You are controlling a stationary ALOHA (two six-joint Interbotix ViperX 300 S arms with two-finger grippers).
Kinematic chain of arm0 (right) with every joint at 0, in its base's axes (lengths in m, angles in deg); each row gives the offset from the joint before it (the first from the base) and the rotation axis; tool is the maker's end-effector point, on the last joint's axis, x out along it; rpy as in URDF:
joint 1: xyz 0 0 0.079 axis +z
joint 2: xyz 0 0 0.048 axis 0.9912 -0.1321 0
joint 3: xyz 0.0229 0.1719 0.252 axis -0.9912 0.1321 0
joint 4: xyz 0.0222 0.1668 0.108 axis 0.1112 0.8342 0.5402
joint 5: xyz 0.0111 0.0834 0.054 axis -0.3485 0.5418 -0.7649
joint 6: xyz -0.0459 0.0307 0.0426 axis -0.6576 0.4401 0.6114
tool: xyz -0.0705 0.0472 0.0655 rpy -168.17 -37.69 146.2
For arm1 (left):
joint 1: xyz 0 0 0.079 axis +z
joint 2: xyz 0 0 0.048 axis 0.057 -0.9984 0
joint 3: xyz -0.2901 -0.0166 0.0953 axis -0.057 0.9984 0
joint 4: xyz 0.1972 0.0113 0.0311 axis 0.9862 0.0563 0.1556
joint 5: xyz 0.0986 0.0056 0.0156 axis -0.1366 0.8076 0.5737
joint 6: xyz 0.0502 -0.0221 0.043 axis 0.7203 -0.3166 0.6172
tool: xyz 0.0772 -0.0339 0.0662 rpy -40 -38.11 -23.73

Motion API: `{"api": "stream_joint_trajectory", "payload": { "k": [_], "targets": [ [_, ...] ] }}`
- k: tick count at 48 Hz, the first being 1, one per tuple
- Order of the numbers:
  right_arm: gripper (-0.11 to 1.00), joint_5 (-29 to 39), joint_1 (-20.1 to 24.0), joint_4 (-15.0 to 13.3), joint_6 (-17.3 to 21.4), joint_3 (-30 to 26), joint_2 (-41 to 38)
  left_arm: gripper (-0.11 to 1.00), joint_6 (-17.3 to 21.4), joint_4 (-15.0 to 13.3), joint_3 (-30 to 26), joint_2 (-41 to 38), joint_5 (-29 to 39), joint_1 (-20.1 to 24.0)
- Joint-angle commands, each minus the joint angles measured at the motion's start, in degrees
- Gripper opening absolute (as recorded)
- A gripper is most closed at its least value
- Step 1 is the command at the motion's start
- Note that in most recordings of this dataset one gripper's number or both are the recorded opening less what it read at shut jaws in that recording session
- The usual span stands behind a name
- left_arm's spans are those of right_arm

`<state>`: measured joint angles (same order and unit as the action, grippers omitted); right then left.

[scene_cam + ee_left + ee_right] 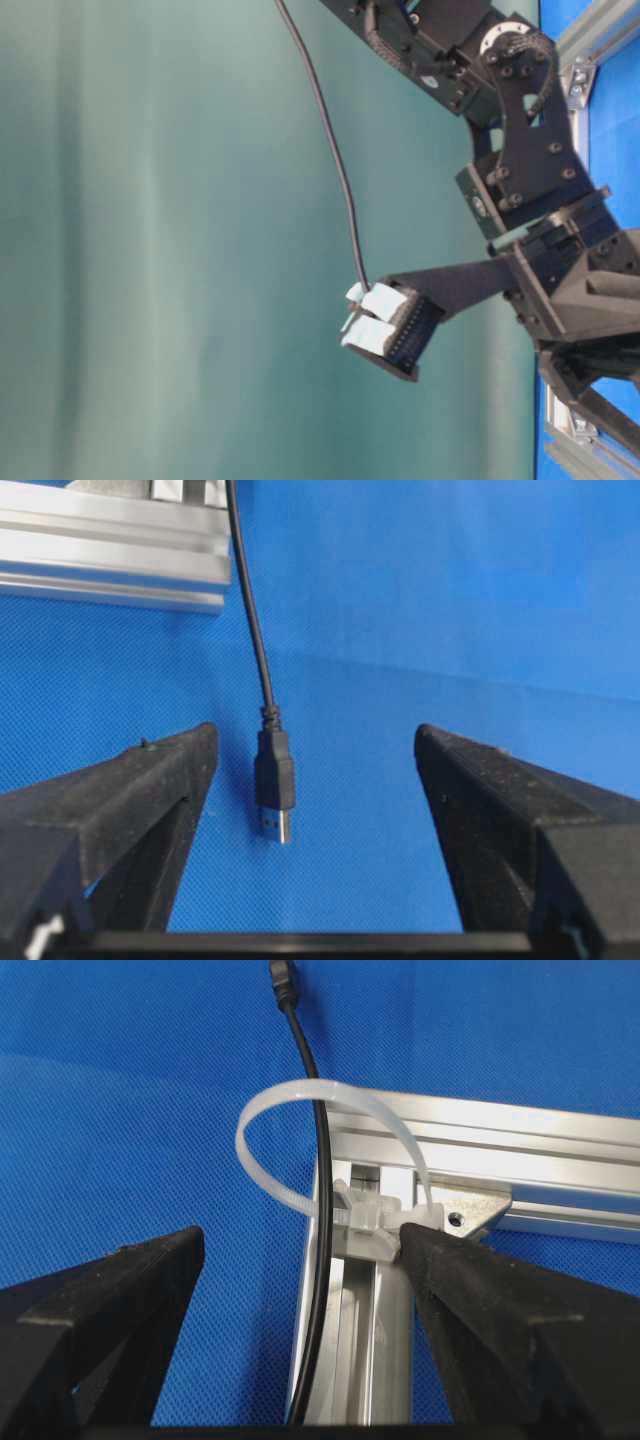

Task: Insert the wire through the string loop located on the left side.
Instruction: 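Open the left gripper, releasing the plug left of the loop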

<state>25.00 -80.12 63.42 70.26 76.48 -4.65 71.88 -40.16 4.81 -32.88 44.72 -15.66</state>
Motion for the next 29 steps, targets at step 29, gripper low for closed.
{"api": "stream_joint_trajectory", "payload": {
  "k": [29],
  "targets": [
    [0.9,6.15,-0.09,0.0,-0.26,2.64,16.87,0.69,0.7,0.88,-2.99,7.82,-0.88,2.9]
  ]
}}
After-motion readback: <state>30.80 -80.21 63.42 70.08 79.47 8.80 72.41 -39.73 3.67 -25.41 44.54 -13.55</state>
